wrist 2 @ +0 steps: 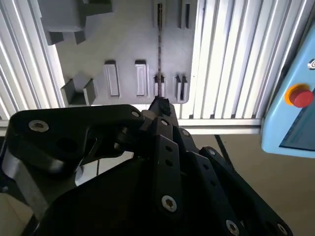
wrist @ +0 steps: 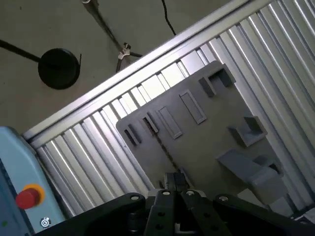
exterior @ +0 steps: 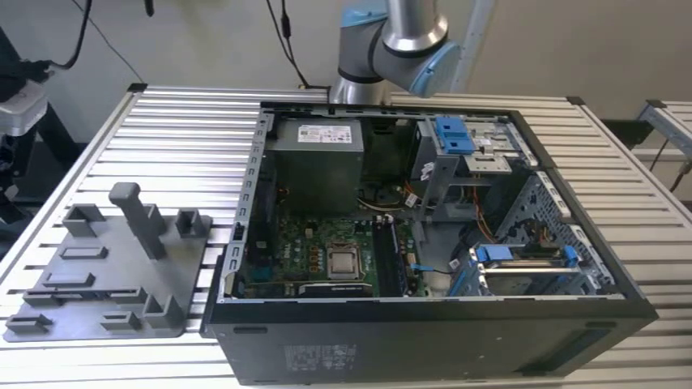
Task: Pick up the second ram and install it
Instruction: 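Pick up the second ram and move it above second insertion slot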
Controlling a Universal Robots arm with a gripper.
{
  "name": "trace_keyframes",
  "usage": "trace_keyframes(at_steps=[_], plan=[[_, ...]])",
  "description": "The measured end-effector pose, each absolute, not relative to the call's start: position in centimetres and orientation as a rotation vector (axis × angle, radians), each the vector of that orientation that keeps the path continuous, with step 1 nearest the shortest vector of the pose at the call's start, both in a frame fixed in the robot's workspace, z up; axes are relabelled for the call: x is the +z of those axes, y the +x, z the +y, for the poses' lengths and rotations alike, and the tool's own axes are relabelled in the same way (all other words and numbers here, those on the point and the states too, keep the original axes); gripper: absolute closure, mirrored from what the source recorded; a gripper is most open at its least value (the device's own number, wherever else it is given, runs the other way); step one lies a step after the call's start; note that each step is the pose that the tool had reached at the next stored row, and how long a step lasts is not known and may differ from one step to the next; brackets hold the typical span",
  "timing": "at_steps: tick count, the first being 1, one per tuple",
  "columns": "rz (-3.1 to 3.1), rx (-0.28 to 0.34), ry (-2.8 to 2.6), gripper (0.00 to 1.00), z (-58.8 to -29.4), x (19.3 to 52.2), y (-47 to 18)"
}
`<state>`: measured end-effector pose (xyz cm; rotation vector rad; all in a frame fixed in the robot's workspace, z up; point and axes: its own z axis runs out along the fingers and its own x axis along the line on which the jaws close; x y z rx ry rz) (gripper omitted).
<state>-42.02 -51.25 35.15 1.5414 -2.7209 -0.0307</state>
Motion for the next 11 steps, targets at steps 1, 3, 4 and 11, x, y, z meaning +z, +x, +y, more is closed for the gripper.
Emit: trace_keyframes(at_steps=[1, 3, 4, 11], plan=[[-2.708, -0.030, 1.564, 0.89, -51.25, 35.15, -42.03], [-2.680, -0.029, 1.610, 0.89, -51.25, 35.15, -42.02], [-2.665, -0.029, 1.634, 0.89, -51.25, 35.15, -42.03], [-2.560, -0.025, 1.791, 0.89, -51.25, 35.15, -42.03]])
